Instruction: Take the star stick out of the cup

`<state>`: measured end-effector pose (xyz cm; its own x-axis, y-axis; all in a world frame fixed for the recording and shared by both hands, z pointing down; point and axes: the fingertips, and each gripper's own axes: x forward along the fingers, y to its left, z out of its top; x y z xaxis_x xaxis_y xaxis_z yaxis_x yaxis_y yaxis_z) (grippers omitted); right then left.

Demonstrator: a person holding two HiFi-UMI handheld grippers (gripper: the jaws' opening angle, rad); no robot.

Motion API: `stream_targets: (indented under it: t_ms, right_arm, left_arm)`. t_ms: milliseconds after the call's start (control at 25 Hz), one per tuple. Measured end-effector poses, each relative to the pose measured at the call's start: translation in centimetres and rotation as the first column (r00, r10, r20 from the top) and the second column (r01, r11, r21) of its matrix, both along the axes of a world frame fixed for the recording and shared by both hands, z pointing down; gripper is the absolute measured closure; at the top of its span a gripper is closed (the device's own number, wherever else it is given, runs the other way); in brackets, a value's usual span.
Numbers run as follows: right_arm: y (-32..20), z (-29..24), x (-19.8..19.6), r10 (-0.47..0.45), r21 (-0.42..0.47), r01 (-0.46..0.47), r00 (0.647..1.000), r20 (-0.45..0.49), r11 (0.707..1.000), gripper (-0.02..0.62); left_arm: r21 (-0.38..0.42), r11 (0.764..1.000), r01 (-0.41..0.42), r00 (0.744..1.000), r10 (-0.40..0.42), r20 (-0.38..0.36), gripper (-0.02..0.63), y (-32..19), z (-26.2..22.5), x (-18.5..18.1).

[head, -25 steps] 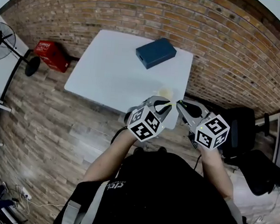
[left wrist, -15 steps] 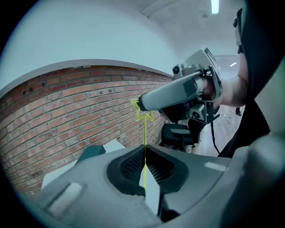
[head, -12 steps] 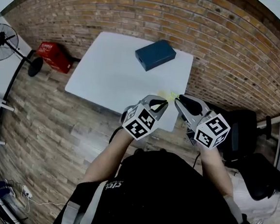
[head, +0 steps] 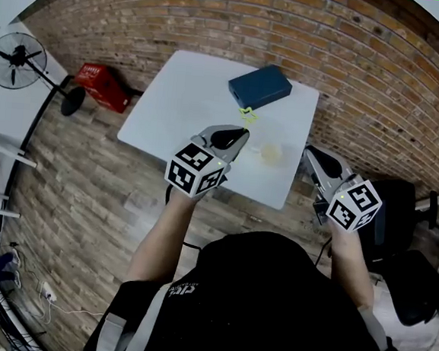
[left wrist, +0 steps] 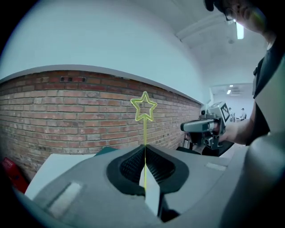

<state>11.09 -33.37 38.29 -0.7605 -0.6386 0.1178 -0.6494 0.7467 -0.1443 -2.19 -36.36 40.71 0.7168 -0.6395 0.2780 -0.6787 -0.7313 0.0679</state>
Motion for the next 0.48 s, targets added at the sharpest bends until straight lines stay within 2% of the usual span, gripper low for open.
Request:
stream_targets:
  t_ms: [200, 480]
  right_arm:
    - [-0.3, 0.1, 1.4, 0.014, 0.012, -0.014, 1.000, -0.007, 1.000, 0.595]
    - [-1.0, 0.3, 4.0, 0.068, 0.000, -0.068, 0.997, 0.021, 0.998, 0.597]
  left_arm:
    - [0.021, 0.992, 0.124, 0.988, -0.121, -0.095, 0.595, -1.0, -2.3, -4.4]
    - [0.044, 0.952, 0.302, 0.937, -0.288, -0.197, 0.595, -0.5, -3.7, -8.9]
